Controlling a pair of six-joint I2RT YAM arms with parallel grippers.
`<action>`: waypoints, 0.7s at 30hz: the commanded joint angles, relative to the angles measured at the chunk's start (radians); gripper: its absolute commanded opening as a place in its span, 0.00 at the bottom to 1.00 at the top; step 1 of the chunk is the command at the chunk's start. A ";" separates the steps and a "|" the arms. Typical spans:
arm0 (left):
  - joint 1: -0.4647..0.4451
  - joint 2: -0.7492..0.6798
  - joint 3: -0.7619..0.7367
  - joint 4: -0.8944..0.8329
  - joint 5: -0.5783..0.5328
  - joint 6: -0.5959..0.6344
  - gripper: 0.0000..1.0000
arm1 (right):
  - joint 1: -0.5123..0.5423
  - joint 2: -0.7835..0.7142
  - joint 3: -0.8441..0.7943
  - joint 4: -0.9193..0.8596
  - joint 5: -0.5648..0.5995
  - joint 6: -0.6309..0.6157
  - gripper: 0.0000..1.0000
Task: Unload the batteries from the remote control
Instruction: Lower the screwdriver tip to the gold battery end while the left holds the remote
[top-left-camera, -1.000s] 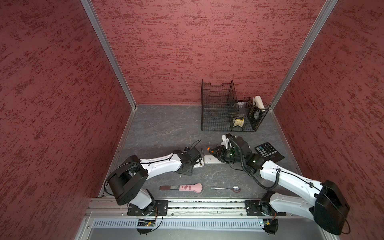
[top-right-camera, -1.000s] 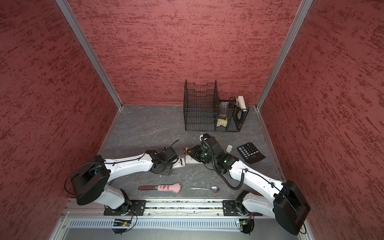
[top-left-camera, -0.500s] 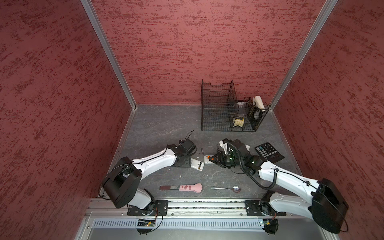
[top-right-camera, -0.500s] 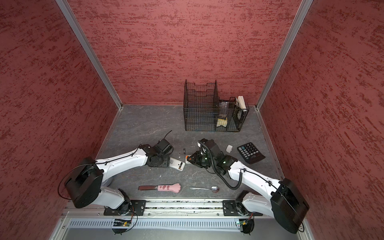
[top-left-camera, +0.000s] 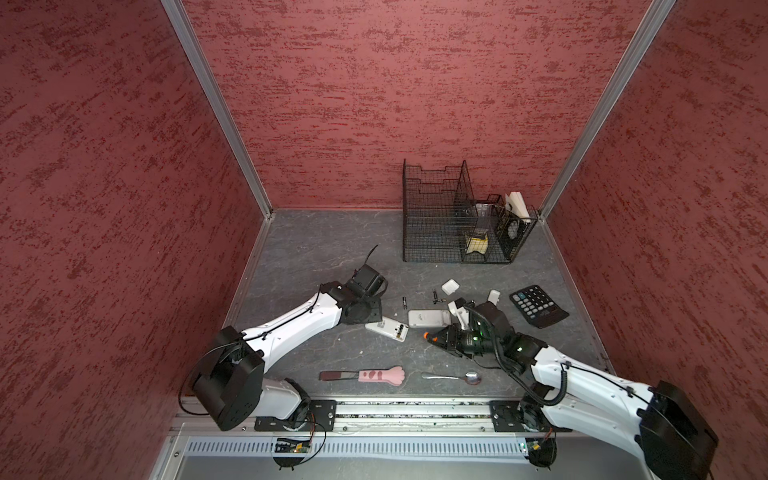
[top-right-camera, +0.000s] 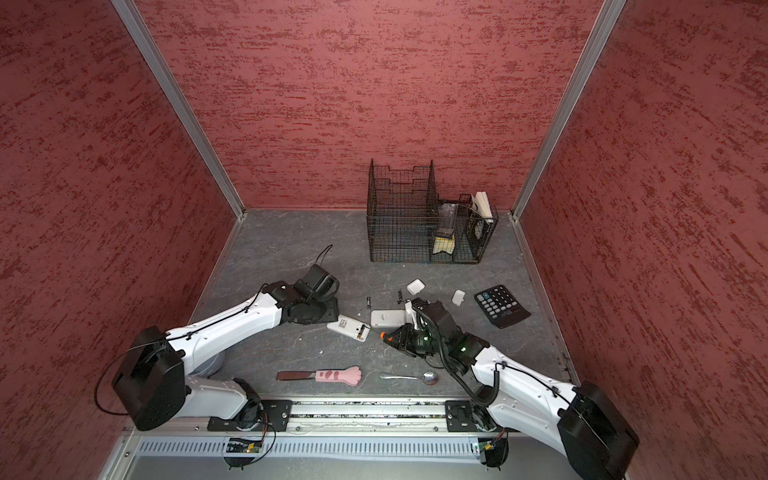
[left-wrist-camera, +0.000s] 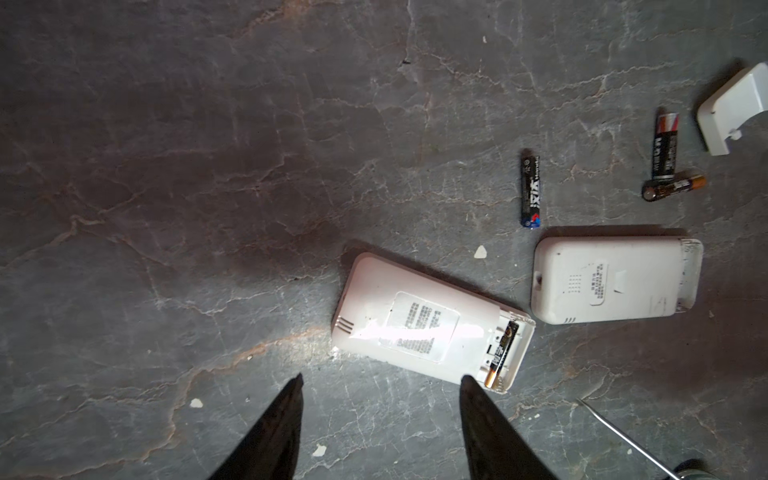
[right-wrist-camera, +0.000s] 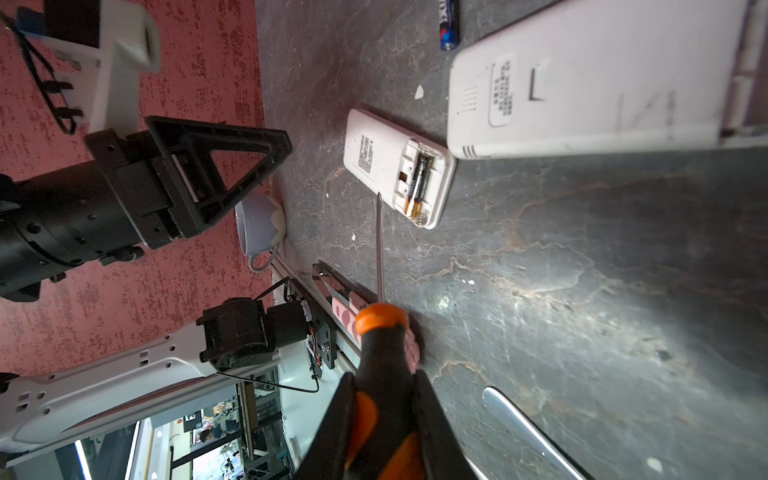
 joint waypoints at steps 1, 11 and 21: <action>0.004 0.005 0.001 0.084 0.036 -0.008 0.59 | 0.006 0.023 -0.017 0.105 -0.008 0.041 0.00; 0.007 0.004 -0.060 0.160 0.077 -0.008 0.44 | 0.027 0.114 -0.031 0.211 -0.004 0.063 0.00; 0.007 -0.013 -0.129 0.202 0.103 -0.022 0.23 | 0.040 0.134 -0.044 0.218 0.012 0.079 0.00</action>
